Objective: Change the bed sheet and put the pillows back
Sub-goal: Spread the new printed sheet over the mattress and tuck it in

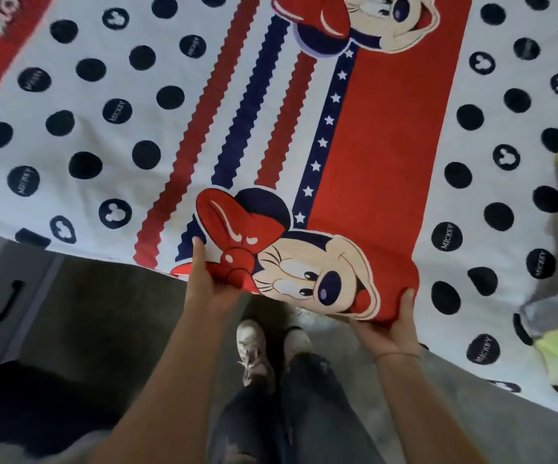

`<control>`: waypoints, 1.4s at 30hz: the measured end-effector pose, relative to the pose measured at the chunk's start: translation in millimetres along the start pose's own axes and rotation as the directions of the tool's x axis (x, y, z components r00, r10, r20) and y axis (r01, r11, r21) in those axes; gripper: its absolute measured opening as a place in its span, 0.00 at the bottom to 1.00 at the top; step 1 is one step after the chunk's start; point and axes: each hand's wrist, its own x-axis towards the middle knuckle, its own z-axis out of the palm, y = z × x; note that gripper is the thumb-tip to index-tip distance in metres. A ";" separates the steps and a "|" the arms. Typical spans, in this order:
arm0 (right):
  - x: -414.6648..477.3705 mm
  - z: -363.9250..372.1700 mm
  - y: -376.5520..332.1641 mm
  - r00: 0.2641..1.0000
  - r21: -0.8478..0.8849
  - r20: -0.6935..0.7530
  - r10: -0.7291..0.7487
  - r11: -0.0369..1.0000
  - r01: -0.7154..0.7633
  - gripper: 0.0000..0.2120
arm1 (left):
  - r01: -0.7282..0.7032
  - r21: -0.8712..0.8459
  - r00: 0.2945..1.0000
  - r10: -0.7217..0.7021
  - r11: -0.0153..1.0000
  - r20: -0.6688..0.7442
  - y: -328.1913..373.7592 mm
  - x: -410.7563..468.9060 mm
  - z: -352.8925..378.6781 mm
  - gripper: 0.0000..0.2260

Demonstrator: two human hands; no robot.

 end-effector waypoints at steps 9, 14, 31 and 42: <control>-6.2 -15.2 3.8 0.989 0.028 0.035 -0.144 0.989 0.144 0.52 | -0.188 -0.033 0.972 0.191 0.982 0.135 2.4 13.6 -0.2 0.18; 8.9 -41.0 17.1 0.985 -0.127 -0.089 -0.145 0.983 0.133 0.54 | -0.148 0.054 0.986 0.143 0.988 0.088 -8.3 37.1 -46.7 0.18; -35.5 7.2 168.4 0.886 -0.351 -0.342 0.313 0.832 -0.429 0.30 | -0.191 0.033 0.942 0.192 0.981 -0.277 157.9 2.3 -84.9 0.17; 21.4 106.9 280.7 0.976 -0.233 -0.178 0.126 0.958 -0.166 0.51 | -0.075 -0.108 0.992 0.063 0.991 -0.109 293.0 42.7 -106.2 0.26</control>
